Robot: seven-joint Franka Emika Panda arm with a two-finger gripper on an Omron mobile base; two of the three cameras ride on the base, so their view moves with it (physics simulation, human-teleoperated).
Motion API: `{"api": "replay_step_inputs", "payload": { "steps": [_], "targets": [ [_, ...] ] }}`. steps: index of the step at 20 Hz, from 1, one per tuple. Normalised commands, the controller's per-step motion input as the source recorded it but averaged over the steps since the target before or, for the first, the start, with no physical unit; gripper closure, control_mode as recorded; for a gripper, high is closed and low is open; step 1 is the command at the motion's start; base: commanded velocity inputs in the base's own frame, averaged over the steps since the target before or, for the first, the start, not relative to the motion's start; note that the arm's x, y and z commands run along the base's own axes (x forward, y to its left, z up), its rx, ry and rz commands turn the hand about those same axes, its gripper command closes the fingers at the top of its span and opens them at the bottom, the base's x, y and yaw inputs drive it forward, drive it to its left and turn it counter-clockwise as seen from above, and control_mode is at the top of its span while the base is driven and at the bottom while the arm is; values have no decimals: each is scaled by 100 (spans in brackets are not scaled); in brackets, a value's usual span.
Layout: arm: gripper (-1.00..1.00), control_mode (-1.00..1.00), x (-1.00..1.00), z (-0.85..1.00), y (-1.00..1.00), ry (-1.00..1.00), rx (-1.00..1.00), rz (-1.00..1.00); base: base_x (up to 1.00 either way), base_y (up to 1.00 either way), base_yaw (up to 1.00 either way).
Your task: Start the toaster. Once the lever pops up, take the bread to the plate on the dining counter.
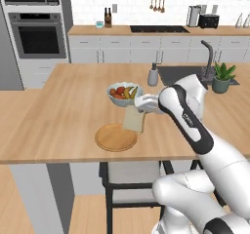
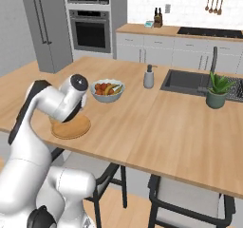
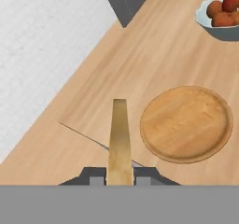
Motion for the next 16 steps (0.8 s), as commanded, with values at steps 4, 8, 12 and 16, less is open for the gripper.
{"api": "replay_step_inputs", "payload": {
  "steps": [4,8,12,16],
  "targets": [
    [100,-100,14,-57,14,0,9,0,0,0,0],
    [100,-100,14,-65,28,1,8,0,0,0,0],
    [100,-100,35,-19,32,0,3,0,0,0,0],
    [100,-100,42,-22,25,0,0,0,0,0,0]
  ]
}}
